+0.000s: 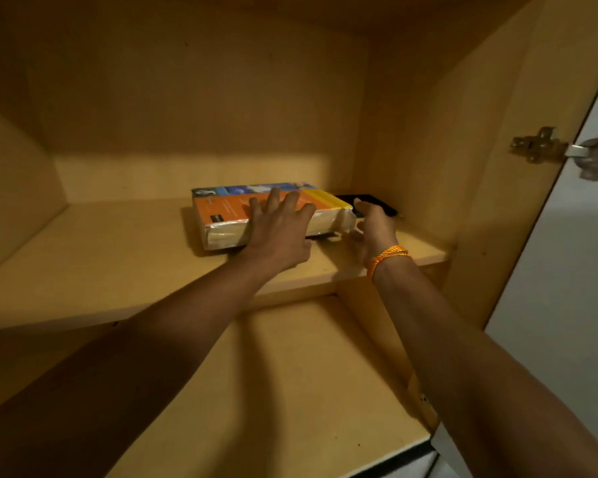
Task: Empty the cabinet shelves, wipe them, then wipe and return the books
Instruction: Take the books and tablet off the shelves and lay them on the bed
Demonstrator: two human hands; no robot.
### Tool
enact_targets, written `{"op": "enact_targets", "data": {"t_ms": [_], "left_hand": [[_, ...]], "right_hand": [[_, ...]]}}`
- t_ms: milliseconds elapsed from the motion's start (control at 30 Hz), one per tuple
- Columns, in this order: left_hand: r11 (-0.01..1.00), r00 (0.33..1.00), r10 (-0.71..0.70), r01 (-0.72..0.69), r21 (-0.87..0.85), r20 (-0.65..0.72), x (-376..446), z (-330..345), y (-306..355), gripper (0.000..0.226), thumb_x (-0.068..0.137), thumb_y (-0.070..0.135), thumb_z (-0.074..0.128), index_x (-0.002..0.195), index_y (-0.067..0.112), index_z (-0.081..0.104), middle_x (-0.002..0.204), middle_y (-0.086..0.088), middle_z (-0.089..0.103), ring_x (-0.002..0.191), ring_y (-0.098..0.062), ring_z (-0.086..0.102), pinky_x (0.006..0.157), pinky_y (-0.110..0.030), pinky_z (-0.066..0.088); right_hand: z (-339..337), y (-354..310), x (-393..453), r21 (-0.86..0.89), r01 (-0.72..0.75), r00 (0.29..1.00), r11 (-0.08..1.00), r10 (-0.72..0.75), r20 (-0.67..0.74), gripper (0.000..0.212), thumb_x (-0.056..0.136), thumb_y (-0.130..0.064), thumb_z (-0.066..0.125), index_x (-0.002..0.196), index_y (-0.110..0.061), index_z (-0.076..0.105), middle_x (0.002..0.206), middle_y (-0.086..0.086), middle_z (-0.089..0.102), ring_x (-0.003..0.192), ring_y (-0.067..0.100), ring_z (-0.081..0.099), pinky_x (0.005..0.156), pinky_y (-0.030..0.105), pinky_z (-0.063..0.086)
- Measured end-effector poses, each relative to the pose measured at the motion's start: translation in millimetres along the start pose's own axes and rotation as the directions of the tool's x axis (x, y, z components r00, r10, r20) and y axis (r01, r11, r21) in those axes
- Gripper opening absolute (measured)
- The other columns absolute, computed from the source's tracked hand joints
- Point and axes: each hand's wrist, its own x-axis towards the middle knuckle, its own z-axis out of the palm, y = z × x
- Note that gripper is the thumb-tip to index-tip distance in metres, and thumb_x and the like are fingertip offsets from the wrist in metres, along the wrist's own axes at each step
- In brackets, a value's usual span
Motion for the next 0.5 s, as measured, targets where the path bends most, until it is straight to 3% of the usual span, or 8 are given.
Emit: {"op": "enact_targets", "data": {"t_ms": [67, 133, 233, 367, 500], "left_hand": [[0.997, 1.000, -0.017, 0.016, 0.072, 0.014, 6.4, 2.5, -12.1, 0.078, 0.085, 0.060, 0.063, 0.151, 0.030, 0.034, 0.160, -0.008, 0.031, 0.148, -0.042, 0.021, 0.112, -0.067, 0.023], [0.992, 0.999, -0.031, 0.028, 0.126, 0.025, 11.2, 6.0, -18.6, 0.084, 0.082, 0.063, 0.064, 0.152, 0.029, 0.031, 0.159, -0.010, 0.033, 0.146, -0.046, 0.024, 0.111, -0.065, 0.028], [0.990, 0.996, -0.067, 0.059, 0.126, 0.058, 18.1, 10.8, -20.6, 0.089, 0.080, 0.060, 0.070, 0.151, 0.029, 0.027, 0.151, -0.015, 0.041, 0.135, -0.053, 0.037, 0.104, -0.060, 0.037], [0.985, 0.995, -0.069, 0.056, 0.166, 0.077, 22.0, 11.9, -18.2, 0.077, 0.082, 0.044, 0.074, 0.146, 0.026, 0.034, 0.134, -0.018, 0.055, 0.119, -0.054, 0.052, 0.097, -0.058, 0.045], [0.979, 0.994, -0.064, 0.045, 0.196, 0.090, 20.6, 7.2, -15.2, 0.064, 0.085, 0.029, 0.072, 0.139, 0.022, 0.038, 0.129, -0.020, 0.057, 0.117, -0.055, 0.054, 0.096, -0.060, 0.048]], "right_hand": [[14.2, 5.4, 11.4, 0.010, -0.059, 0.997, 0.998, 0.058, 0.046, 0.030, 0.083, -0.030, 0.074, 0.107, -0.015, 0.066, 0.110, 0.012, 0.066, 0.098, 0.030, 0.065, 0.085, 0.044, 0.059], [24.0, 11.8, 23.6, -0.001, -0.085, 0.995, 0.996, 0.085, 0.058, 0.045, 0.077, -0.034, 0.078, 0.116, -0.017, 0.063, 0.116, 0.014, 0.062, 0.103, 0.036, 0.064, 0.088, 0.056, 0.058], [33.5, 14.7, 29.5, -0.095, -0.059, 0.998, 0.994, 0.060, 0.009, 0.043, 0.078, -0.033, 0.079, 0.110, -0.015, 0.057, 0.111, 0.012, 0.062, 0.103, 0.034, 0.063, 0.093, 0.053, 0.056], [38.2, 16.9, 38.0, -0.194, -0.021, 0.999, 0.981, 0.015, -0.031, 0.053, 0.077, -0.030, 0.080, 0.120, -0.012, 0.055, 0.114, 0.012, 0.064, 0.101, 0.030, 0.064, 0.094, 0.047, 0.056], [39.7, 17.1, 44.5, -0.184, -0.021, 0.997, 0.983, 0.007, -0.078, 0.032, 0.074, -0.023, 0.081, 0.089, -0.015, 0.053, 0.104, 0.014, 0.066, 0.095, 0.032, 0.065, 0.090, 0.050, 0.057]]}}
